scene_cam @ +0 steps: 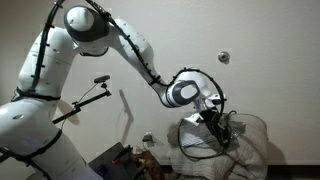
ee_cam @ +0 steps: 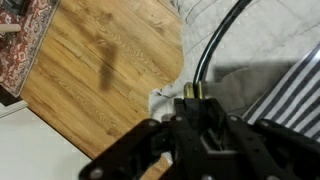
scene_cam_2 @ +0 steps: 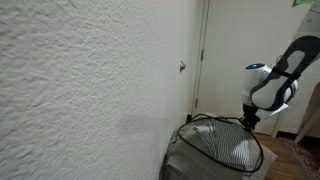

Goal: Tie a knot using the black cable

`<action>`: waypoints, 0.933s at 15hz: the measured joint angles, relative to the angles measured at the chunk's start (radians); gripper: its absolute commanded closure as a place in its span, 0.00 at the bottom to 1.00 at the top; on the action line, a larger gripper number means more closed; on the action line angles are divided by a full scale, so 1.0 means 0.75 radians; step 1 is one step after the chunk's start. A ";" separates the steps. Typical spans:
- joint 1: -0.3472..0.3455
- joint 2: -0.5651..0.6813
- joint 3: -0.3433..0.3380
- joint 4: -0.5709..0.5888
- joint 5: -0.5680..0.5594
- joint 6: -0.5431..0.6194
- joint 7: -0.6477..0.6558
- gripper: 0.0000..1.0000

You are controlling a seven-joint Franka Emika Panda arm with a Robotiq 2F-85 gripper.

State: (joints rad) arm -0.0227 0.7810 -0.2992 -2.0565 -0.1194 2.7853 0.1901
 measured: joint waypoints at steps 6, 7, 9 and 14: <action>-0.005 0.079 0.006 0.103 0.019 -0.093 0.000 0.47; -0.006 0.090 0.007 0.117 0.020 -0.107 0.000 0.46; -0.008 0.108 0.008 0.146 0.020 -0.141 0.000 0.32; -0.019 0.128 -0.004 0.178 0.020 -0.185 0.000 0.00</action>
State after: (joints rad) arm -0.0369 0.8771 -0.3023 -1.9232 -0.1043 2.6466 0.1901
